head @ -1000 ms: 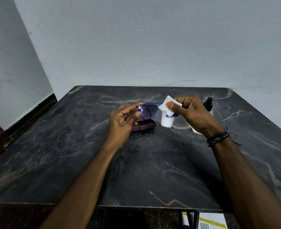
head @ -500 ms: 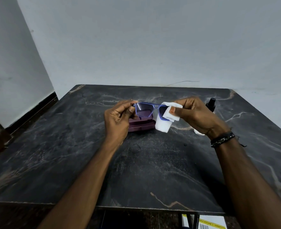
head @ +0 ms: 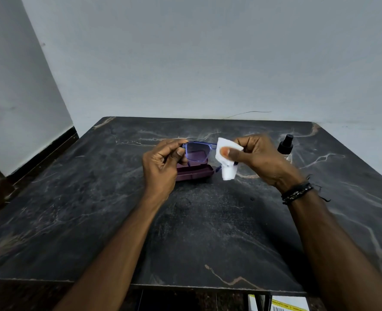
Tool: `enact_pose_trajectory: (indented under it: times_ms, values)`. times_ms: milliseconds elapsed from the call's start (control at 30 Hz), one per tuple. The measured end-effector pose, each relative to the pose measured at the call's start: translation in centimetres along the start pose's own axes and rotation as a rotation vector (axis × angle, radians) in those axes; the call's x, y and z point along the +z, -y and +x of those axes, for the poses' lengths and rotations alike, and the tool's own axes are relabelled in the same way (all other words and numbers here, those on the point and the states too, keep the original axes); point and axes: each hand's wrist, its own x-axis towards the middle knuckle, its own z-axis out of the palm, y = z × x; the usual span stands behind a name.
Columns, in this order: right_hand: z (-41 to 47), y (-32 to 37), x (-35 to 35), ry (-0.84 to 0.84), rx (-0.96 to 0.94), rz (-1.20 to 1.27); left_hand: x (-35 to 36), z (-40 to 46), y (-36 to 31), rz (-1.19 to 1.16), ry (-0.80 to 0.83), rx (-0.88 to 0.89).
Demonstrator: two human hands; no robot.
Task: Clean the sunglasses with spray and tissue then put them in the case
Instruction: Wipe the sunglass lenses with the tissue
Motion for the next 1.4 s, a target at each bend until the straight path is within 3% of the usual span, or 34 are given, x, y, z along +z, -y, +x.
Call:
enact_pose_trajectory:
  times_ms: [100,367,600,800,1067,1233,1400]
  values:
    - [0.2,0.0,-0.1,-0.024,0.012,0.063,0.1,0.0,-0.1,0.014,-0.018,-0.005]
    - [-0.4,0.3,-0.6,0.133,0.034,0.105,-0.2,0.0,-0.4,0.041,-0.028,-0.015]
    - [0.0,0.7,0.7,-0.028,0.043,0.062,0.1,-0.1,-0.5,0.054,-0.010,-0.023]
    - [-0.3,1.0,0.3,0.001,0.090,0.189,-0.1,0.0,-0.4,0.047,-0.016,-0.026]
    - [0.4,0.7,-0.1,-0.535,-0.069,0.377,-0.1,0.2,-0.5,-0.009,-0.141,-0.080]
    - [0.6,0.1,1.2,-0.551,-0.048,0.291,-0.1,0.3,-0.5,-0.044,-0.185,-0.105]
    - [0.6,0.3,1.6,-0.537,0.102,0.454,-0.3,0.3,-0.4,-0.056,-0.153,-0.067]
